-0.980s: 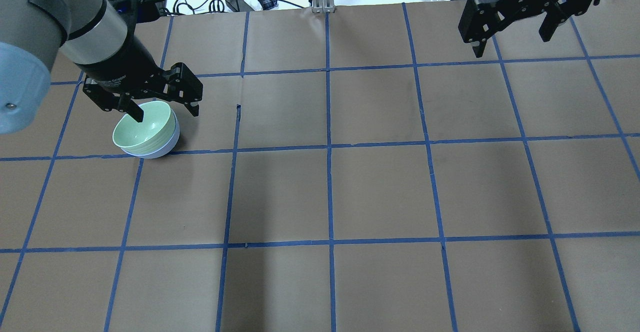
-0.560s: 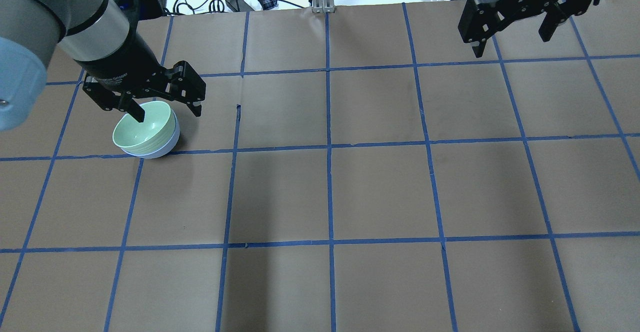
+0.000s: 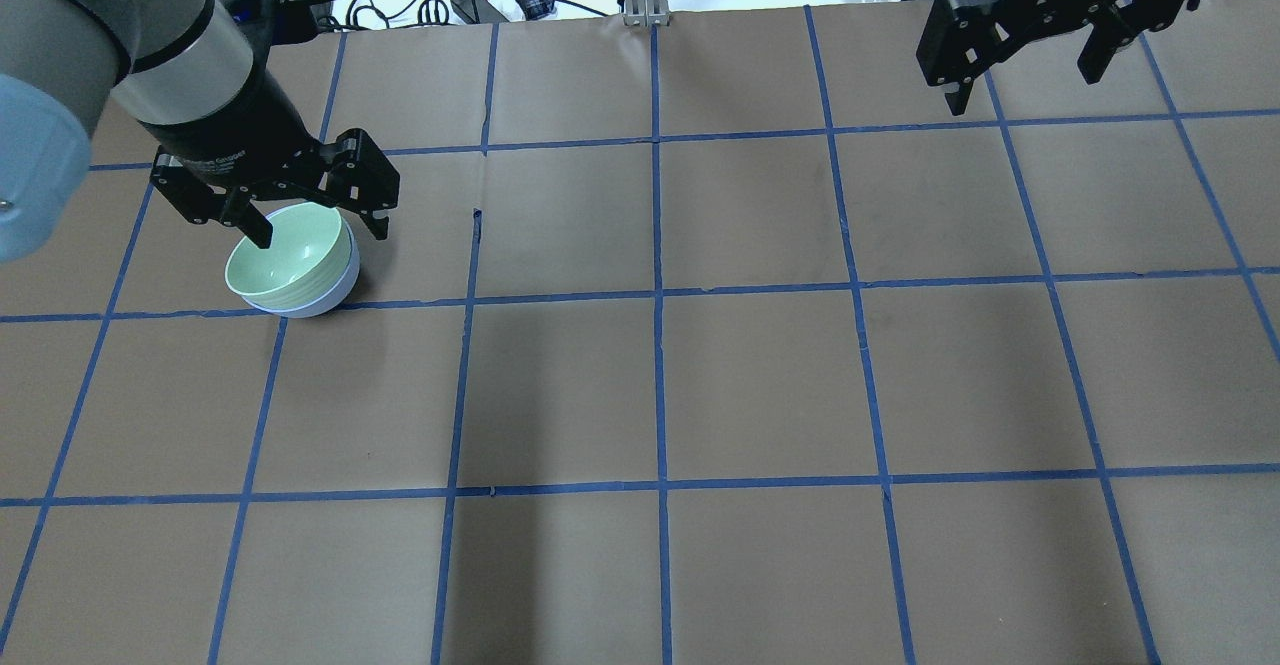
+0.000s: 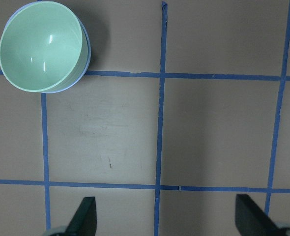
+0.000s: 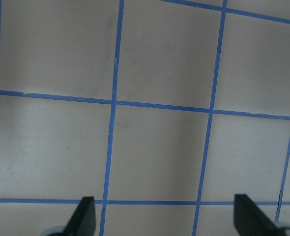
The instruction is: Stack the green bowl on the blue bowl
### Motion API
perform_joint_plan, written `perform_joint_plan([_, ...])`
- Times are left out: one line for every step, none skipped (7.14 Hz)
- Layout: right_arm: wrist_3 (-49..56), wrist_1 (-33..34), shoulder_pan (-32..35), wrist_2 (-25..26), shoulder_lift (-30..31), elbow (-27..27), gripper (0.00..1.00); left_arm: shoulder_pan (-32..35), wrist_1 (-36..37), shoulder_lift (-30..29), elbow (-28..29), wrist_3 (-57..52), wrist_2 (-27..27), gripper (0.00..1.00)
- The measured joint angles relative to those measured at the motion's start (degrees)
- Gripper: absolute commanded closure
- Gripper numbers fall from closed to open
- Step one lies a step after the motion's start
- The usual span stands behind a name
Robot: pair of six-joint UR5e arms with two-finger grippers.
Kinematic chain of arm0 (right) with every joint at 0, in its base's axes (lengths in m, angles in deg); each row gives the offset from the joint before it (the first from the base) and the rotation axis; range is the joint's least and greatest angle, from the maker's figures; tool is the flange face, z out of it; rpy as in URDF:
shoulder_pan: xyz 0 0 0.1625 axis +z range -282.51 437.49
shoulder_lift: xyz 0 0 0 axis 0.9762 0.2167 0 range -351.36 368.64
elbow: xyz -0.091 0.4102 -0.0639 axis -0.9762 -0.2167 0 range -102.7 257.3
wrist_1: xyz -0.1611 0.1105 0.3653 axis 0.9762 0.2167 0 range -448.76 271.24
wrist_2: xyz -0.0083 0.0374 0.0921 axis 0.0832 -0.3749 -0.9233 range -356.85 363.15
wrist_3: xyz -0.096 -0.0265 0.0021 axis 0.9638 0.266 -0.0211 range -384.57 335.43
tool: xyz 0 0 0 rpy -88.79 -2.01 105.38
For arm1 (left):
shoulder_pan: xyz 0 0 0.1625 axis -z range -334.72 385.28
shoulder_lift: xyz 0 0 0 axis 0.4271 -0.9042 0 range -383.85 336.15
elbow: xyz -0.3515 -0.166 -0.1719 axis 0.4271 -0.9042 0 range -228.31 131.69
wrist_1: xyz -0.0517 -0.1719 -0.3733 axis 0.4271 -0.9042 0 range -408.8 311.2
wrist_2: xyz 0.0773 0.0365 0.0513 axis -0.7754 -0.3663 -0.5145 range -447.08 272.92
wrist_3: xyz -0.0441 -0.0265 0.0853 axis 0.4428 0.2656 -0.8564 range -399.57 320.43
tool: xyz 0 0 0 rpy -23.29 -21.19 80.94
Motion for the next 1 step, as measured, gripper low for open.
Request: perform_joint_plan([0.0, 0.0, 0.0, 0.0, 0.0, 0.0, 0.0, 0.0, 0.0, 0.0, 0.0, 0.0, 0.0, 0.0])
